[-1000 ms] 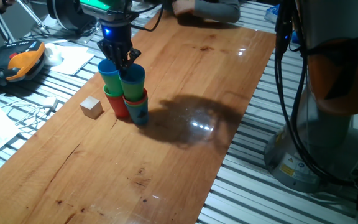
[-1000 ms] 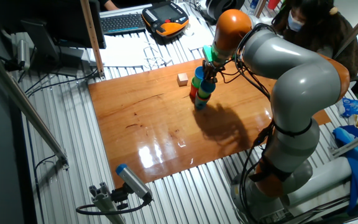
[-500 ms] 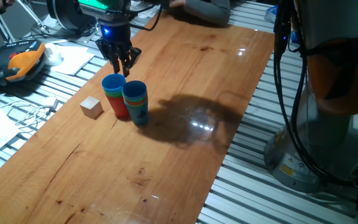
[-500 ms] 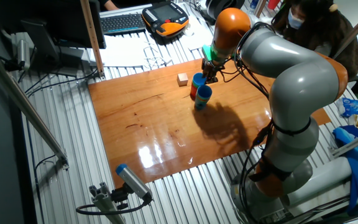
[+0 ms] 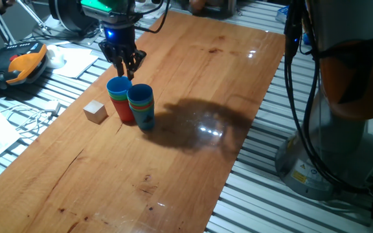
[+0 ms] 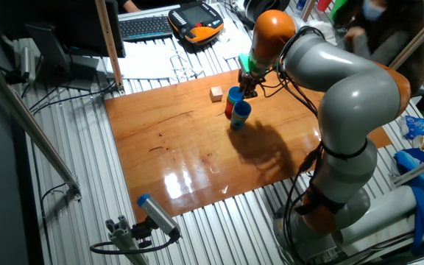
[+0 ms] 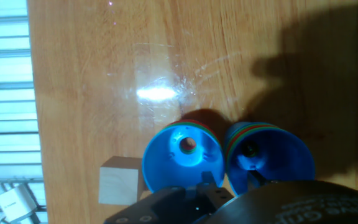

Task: Stack the cups

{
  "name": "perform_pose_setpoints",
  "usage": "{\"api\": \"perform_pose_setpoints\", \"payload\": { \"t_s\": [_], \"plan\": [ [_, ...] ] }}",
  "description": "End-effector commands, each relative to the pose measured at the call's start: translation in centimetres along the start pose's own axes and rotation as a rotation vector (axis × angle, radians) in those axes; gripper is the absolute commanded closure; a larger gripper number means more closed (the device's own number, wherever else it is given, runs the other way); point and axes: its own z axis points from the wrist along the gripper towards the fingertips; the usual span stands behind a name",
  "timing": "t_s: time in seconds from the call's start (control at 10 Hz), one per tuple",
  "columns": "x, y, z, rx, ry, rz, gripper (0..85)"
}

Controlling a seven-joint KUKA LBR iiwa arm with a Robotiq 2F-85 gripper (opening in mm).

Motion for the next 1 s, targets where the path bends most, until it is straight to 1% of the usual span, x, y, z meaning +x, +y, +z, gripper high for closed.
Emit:
{"api": "perform_pose_setpoints", "payload": {
  "t_s": [0.0,0.1,0.2,0.4,0.5,0.6,0.7,0.8,0.9],
  "plan": [
    [-0.3,0.3,-0.2,0.001,0.006,-0.006,51.0],
    [-0.8,0.9,-0.6,-0.005,0.020,-0.017,51.0],
    [-1.6,1.5,-0.9,-0.018,0.022,-0.055,51.0],
    [-2.2,2.4,-1.0,-0.076,-0.016,-0.173,51.0],
    [-2.5,2.7,-1.0,-0.105,-0.001,-0.216,51.0],
    [-2.8,3.1,-0.6,-0.102,-0.018,-0.279,51.0],
    [-2.8,3.4,-0.3,-0.092,-0.027,-0.338,51.0],
    [-2.7,3.7,0.0,-0.084,-0.027,-0.395,51.0],
    [-2.8,4.1,0.5,-0.093,-0.015,-0.436,51.0]
  ]
}}
